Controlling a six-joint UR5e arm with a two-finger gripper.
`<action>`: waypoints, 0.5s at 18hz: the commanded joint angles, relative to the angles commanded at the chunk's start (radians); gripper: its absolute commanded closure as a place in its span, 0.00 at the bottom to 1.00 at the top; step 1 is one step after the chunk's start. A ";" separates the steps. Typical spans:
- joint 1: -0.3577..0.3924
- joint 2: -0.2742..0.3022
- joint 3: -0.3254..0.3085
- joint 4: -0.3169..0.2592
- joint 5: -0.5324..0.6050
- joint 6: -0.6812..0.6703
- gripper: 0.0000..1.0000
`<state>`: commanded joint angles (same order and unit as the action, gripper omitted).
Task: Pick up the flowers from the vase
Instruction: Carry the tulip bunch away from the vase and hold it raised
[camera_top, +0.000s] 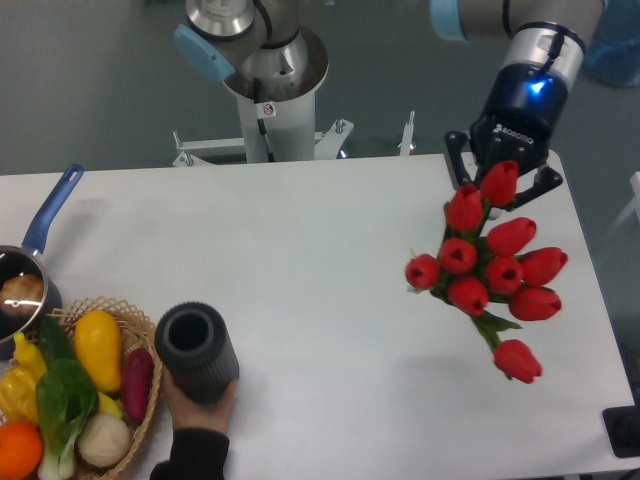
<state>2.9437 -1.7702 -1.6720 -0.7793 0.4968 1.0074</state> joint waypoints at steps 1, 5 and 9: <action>0.002 0.000 -0.005 0.000 0.014 0.037 1.00; 0.018 0.002 -0.046 -0.002 0.138 0.112 1.00; 0.015 0.012 -0.057 -0.018 0.343 0.118 1.00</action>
<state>2.9591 -1.7580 -1.7288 -0.7976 0.8401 1.1259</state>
